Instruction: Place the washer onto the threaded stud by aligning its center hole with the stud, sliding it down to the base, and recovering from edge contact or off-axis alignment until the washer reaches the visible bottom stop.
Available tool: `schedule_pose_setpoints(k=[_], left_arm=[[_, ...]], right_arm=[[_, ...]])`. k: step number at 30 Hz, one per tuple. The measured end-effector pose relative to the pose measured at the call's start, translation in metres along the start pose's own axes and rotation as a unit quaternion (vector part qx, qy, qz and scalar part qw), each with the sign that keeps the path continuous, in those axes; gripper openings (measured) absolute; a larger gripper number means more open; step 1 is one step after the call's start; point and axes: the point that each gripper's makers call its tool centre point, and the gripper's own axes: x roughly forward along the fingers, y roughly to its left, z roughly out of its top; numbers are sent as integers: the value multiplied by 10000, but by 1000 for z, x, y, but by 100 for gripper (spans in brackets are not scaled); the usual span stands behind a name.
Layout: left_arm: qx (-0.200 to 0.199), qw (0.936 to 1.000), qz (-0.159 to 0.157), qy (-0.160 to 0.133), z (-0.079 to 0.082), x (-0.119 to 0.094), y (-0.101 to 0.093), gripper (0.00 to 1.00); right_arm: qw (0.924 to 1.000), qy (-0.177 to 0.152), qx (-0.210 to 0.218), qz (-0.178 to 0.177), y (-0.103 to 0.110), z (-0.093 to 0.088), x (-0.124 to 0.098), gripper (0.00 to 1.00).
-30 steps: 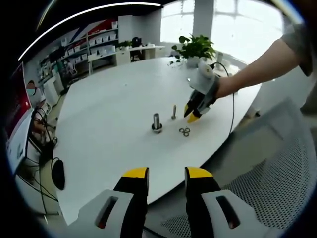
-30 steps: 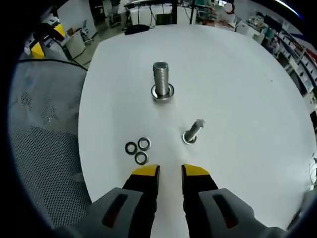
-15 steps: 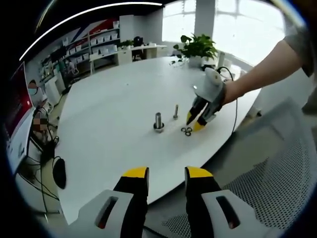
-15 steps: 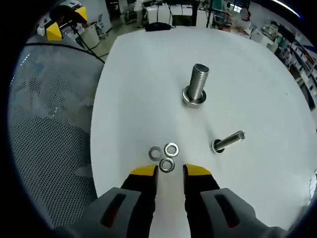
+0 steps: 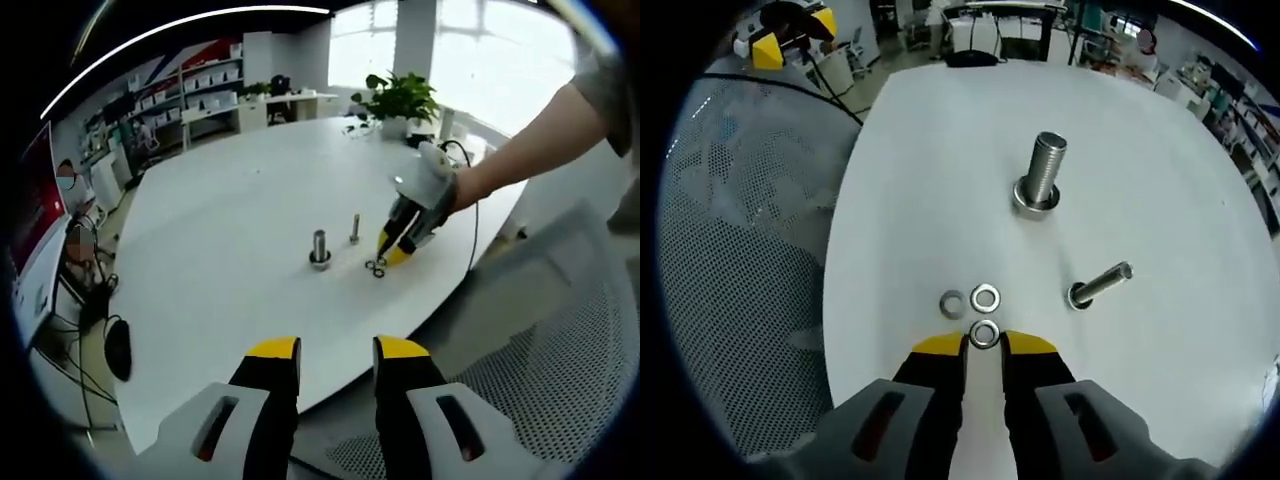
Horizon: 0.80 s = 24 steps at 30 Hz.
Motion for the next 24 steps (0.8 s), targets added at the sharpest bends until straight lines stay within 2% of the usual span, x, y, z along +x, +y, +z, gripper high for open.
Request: schedule_pose_setpoints(k=[5,10,13,15,17,20,24], left_arm=[[1,10000,-27,-12,0,0,-1,27],[11,10000,-82,26,-1,1,-3,27],[29,10000,-82,37,-1,1,-3,27],[13,10000,-70,11,0,1,-2,27],[4,10000,-62,-9,1,0,-2,27],[12,10000,-52,-11,0,0,-2,27],[14,10000,-43,-65,2,0,-2,27]], right_arm=[[10000,24,77,50,1,2,0,16],[9991,373,130,160,3,6,4,19],[9967,705,-378,123,2,4,3,18],[9953,832,-462,150,4,4,3,18],[9922,1004,-720,161,4,3,3,18],[9865,1213,-1068,259,5,2,5,18],[9739,1417,-1699,502,6,0,4,18]])
